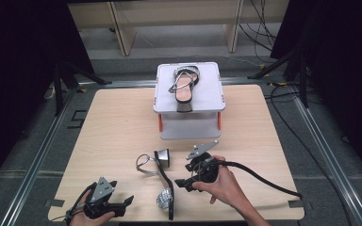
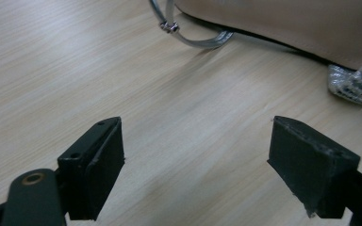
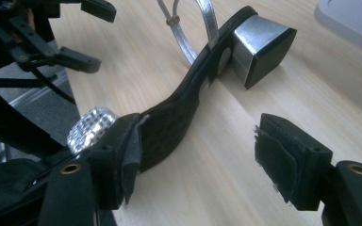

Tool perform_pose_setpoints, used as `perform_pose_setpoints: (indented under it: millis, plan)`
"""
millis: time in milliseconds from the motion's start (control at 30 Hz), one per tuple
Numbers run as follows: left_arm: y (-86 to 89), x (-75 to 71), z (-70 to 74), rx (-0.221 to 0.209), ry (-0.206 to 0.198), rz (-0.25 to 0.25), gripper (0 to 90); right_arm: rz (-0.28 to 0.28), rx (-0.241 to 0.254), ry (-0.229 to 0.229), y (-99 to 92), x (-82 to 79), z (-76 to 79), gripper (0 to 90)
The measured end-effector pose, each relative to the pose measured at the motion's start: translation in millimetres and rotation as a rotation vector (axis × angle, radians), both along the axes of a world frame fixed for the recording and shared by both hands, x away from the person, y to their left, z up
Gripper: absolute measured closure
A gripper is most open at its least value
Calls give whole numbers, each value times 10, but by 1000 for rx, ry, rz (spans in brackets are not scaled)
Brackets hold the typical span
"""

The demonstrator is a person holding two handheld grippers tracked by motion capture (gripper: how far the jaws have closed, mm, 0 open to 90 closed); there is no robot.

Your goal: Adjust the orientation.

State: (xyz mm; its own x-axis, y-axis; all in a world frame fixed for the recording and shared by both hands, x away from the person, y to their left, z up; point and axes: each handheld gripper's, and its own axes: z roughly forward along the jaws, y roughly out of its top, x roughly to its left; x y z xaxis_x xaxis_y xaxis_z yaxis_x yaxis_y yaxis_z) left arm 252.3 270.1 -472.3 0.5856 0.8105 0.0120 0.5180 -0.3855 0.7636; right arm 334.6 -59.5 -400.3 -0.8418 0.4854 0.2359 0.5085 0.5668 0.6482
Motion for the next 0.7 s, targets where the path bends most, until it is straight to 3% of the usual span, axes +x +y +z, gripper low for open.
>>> perform_pose_setpoints:
  millis: [133,233,467,567,700]
  plan:
    - [-46,-8,-3,-5,6,-17,183,14,5,-19,80,19,7,342]
    - [-81,-20,2,11,4,-38,183,19,30,17,106,39,-9,370]
    - [-165,-47,5,8,-9,-77,183,24,43,45,162,42,-63,427]
    - [-130,-35,-3,30,-4,-69,183,27,15,33,225,8,-38,433]
    - [-113,-33,9,29,-11,-61,183,59,-12,3,334,-11,-34,468]
